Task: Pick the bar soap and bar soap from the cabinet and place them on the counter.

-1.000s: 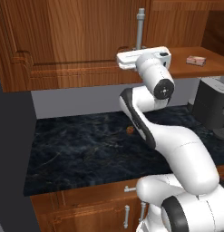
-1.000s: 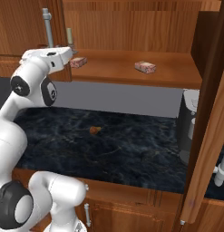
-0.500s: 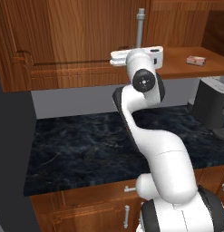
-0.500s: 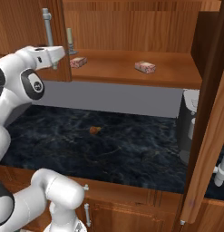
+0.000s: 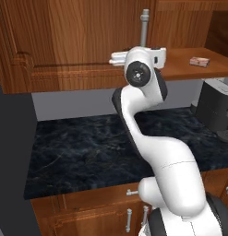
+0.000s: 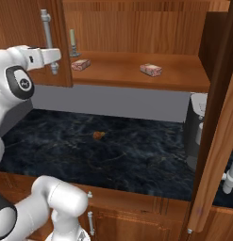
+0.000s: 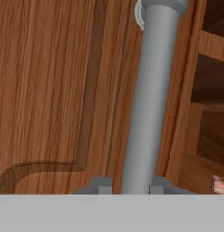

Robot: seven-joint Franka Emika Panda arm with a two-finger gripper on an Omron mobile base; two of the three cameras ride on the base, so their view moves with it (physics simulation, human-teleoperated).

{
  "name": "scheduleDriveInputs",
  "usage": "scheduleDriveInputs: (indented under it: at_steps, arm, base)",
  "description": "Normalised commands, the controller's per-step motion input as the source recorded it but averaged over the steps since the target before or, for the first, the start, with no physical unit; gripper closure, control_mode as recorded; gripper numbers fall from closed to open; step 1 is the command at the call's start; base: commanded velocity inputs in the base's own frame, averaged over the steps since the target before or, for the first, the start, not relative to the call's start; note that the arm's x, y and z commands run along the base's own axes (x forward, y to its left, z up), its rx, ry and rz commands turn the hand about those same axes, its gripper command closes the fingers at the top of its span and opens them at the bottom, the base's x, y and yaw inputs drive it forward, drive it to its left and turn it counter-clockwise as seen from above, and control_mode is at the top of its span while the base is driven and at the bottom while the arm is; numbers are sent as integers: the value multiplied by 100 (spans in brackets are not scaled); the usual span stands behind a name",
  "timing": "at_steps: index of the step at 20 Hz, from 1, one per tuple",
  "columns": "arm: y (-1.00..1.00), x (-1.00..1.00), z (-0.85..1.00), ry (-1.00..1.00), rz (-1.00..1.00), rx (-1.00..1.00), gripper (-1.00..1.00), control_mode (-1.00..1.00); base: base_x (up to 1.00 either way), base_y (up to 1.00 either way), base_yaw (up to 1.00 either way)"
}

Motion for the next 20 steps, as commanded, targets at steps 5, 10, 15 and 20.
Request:
scheduleDriveInputs:
  at_steps: [5,10,15,20]
  arm:
    - [60,-32,-35,1,-3,0,100,-100]
    - [61,-31,-33,1,-3,0,100,-100]
    - [67,-34,-35,1,-2,0,100,-100]
    - [76,-40,-38,2,-2,0,100,-100]
  base:
    - [0,0,0]
    - [0,0,0]
    - [0,0,0]
    - [0,0,0]
